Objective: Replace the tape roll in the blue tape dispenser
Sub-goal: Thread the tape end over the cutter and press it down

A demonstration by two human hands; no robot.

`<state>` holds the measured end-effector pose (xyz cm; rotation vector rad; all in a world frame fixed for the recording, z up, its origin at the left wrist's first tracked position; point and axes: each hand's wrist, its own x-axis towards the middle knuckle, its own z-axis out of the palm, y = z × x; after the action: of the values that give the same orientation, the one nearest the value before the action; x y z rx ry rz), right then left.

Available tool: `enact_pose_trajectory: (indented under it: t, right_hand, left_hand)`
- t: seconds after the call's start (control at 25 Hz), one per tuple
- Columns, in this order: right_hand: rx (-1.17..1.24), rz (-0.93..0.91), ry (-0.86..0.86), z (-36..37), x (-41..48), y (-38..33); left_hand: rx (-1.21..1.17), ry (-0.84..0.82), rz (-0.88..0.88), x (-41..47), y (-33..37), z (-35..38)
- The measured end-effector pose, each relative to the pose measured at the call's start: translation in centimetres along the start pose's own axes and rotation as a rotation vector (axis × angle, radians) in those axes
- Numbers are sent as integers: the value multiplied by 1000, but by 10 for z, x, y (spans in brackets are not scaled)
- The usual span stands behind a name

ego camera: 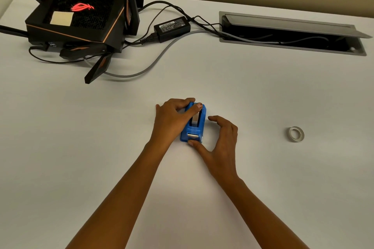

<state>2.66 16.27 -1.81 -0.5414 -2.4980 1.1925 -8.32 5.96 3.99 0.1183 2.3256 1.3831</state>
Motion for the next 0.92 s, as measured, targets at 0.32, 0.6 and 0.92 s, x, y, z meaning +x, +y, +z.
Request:
enact_pose_trajectory:
  t: [0.32, 0.6, 0.92]
  right_hand:
    - [-2, 12, 0, 0, 0, 0]
    - [11, 17, -10, 0, -1, -1]
    - [-6, -23, -44, -3, -2, -2]
  left_hand:
    - [-23, 28, -8, -1, 1, 2]
    - [13, 34, -2, -3, 2, 1]
    - [-16, -24, 30, -8, -3, -1]
